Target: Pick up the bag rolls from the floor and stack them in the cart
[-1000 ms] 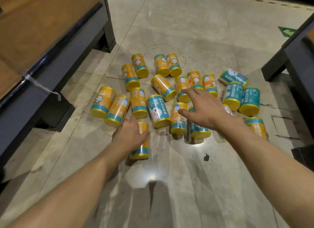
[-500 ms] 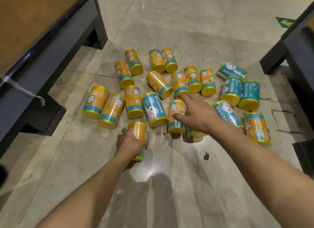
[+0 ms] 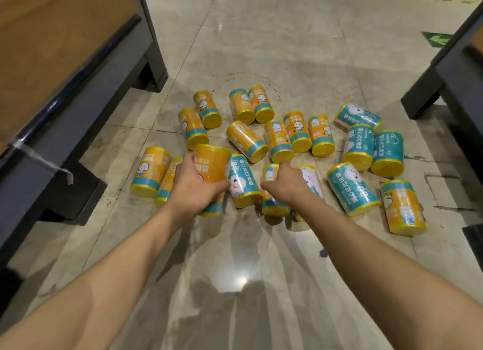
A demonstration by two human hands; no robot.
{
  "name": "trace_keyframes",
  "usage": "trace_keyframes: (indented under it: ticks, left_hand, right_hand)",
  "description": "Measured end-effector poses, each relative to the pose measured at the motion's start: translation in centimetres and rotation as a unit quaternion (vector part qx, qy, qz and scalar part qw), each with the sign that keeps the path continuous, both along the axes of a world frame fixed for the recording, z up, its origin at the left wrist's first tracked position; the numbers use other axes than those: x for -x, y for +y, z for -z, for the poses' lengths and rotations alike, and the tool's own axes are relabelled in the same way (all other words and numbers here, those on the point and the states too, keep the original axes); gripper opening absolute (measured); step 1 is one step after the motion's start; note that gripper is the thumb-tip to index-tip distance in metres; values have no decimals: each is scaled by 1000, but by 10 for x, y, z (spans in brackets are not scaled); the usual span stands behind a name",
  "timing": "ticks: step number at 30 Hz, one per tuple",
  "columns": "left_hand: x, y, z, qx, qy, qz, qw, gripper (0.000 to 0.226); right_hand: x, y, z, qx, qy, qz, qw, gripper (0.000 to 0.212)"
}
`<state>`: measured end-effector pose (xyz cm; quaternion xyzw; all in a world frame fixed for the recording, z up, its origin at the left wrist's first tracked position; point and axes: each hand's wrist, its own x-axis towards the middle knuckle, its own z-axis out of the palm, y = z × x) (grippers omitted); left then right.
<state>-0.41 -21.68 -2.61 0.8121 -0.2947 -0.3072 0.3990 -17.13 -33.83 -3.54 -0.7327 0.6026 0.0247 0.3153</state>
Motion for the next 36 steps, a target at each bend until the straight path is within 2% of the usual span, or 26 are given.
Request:
trace_keyframes:
  ticks: [5, 9, 19, 26, 30, 32, 36]
  left_hand:
    - [-2, 6, 1, -10, -2, 2, 1000, 98]
    - [-6, 9, 7, -23, -4, -4, 1000, 91]
    - [-11, 6, 20, -26, 24, -4, 999, 108]
    - [-4, 2, 16, 18, 66, -22, 997, 78]
    - [6, -1, 4, 52, 97, -39, 993, 78]
    - [10, -2, -9, 67, 107, -37, 991, 80]
    - [18, -4, -45, 118, 148, -31, 981, 70]
  right_hand:
    - [-9, -7, 28, -31, -14, 106, 994, 60]
    - [-12, -17, 45, -21, -8, 134, 991, 57]
    - [-23, -24, 70, -67, -43, 190, 978, 86]
    - [-6, -16, 55, -47, -209, 262, 941, 87]
    - [-1, -11, 12, -40, -326, 233, 915, 71]
    - [2, -5, -17, -34, -375, 219, 900, 71]
    - [8, 6, -74, -4, -429, 175, 886, 65]
